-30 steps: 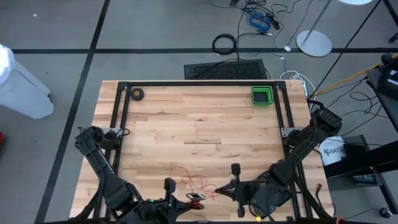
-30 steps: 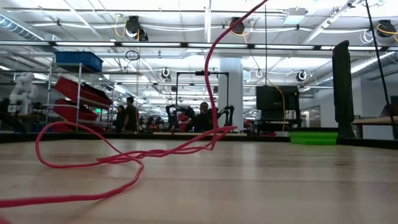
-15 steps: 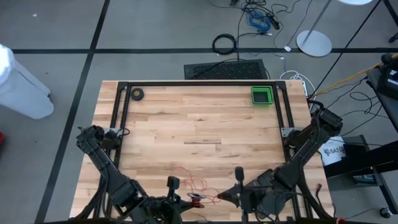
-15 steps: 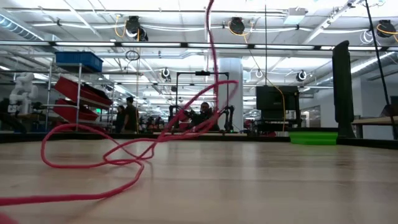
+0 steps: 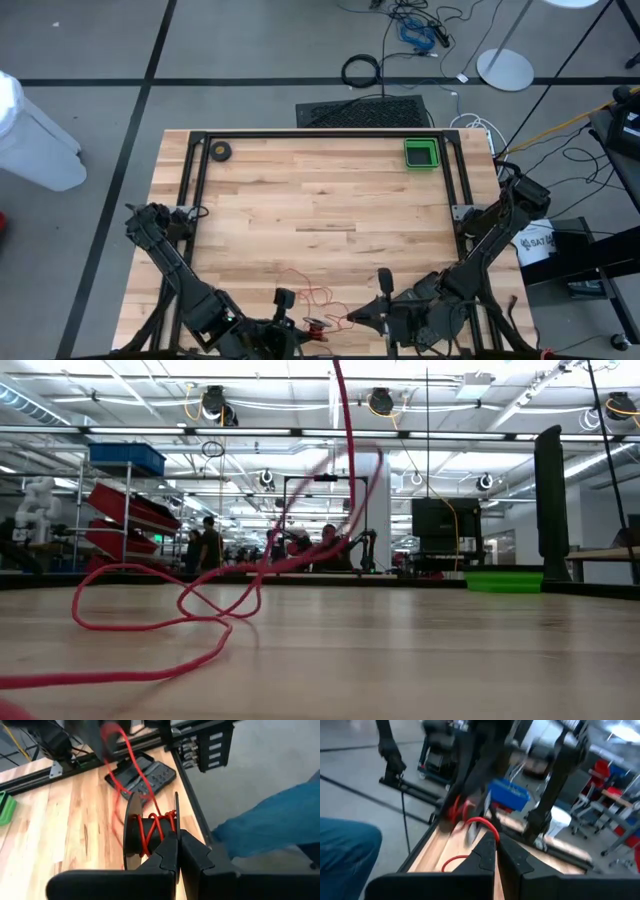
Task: Coil cords
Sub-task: Coil the red wire on the black spool
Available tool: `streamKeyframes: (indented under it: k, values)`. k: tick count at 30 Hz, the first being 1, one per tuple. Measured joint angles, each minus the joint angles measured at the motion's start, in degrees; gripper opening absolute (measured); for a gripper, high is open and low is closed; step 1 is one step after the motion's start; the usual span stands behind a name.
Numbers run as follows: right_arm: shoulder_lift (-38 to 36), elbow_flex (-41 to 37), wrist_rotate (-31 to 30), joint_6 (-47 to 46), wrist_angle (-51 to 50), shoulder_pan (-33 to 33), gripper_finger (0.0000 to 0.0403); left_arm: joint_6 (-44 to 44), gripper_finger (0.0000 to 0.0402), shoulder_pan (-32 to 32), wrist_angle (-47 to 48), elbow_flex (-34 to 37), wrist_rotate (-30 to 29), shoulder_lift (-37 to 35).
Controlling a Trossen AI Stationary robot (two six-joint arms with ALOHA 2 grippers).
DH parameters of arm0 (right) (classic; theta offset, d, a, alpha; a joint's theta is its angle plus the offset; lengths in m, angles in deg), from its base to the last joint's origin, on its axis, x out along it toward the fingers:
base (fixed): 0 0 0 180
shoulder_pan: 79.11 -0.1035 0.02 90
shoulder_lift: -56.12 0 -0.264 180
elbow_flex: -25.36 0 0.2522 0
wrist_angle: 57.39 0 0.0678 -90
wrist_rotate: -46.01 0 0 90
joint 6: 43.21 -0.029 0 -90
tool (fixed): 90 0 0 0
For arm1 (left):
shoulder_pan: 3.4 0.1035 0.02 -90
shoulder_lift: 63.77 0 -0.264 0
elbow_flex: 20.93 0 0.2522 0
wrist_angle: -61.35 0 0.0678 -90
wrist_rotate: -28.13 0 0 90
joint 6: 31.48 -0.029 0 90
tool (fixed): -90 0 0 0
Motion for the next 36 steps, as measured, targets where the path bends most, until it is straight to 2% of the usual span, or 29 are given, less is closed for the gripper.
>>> streamKeyframes:
  k: [3, 8, 12, 20, 25, 29, 36]
  values:
    - [0.0, 0.1, 0.0, 1.6, 1.5, 0.4, 0.0, -1.1, 0.0011, 0.9, -0.1, 0.0, 0.2, 0.6]
    - [0.0, 0.1, 0.0, 0.5, -1.7, 0.4, 0.0, -1.3, 0.0011, 2.0, -1.2, 0.0, 0.2, 0.6]
    - [0.0, 0.1, 0.1, 0.9, -1.5, 0.4, 0.0, -1.2, 0.0011, 1.8, -2.5, 0.0, 3.8, 0.6]
    - [0.0, 0.1, 0.7, 3.2, 1.8, 0.8, 0.0, -1.4, 0.0011, 2.2, -3.2, 0.0, 5.2, 1.1]
    - [0.2, 0.0, 5.2, 3.3, 4.6, 1.9, 0.0, -5.9, 0.0011, 3.8, -7.6, 0.0, 8.3, 2.9]
    - [1.6, 0.1, 5.3, 3.4, 5.3, 2.6, 0.0, -7.4, 0.0011, 5.4, -10.0, 0.0, 12.4, 4.0]
    - [4.8, 0.0, 6.8, 3.4, 8.0, 4.4, 0.0, -7.5, 0.0011, 6.9, -11.0, 0.0, 13.4, 4.4]
